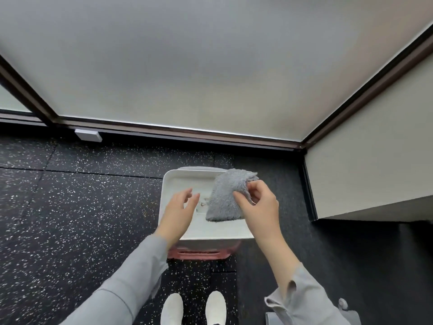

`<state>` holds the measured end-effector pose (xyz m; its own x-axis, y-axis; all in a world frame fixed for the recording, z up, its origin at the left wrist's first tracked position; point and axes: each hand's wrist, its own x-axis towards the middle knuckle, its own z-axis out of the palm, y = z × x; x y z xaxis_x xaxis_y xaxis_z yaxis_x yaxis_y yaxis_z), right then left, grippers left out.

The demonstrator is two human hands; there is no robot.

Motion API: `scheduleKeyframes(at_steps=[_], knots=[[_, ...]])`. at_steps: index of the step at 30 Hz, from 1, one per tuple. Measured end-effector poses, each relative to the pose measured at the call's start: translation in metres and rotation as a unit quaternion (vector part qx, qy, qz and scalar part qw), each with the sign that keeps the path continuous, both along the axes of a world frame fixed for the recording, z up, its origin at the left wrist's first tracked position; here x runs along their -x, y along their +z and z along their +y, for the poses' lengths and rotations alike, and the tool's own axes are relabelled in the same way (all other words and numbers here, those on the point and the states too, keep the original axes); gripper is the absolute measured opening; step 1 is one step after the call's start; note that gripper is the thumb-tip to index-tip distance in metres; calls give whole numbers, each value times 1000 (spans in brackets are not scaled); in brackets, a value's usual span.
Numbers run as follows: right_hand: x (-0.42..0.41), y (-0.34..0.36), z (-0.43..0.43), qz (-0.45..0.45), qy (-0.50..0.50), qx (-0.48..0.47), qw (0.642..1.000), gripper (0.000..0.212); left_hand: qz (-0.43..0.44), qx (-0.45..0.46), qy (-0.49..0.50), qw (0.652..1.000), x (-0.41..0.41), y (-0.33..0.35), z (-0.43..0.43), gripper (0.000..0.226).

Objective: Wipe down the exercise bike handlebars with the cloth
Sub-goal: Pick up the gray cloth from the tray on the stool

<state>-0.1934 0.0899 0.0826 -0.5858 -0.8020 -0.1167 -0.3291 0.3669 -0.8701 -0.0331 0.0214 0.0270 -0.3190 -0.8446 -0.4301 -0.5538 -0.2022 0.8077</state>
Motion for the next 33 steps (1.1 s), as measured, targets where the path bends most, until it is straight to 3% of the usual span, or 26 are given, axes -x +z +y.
scheduleKeyframes(at_steps=[2,5,8,11,19,25,33], knots=[[-3,34,11,-18,6,31,999,21,87,-105,29,990,13,29,3,45],[-6,78,29,-58,1,61,996,17,237,-269,63,931,25,71,13,46],[-8,107,50,-51,-24,73,996,18,310,-319,66,893,30,104,24,32],[-10,125,75,-17,-88,74,993,25,308,-257,58,914,31,134,41,14],[-23,150,142,81,-241,34,967,20,218,-71,-56,972,50,197,110,13],[-27,175,193,154,-250,48,955,22,205,-26,-188,960,77,238,169,22],[-27,201,287,196,-335,92,917,24,202,-59,-316,925,102,265,255,23]])
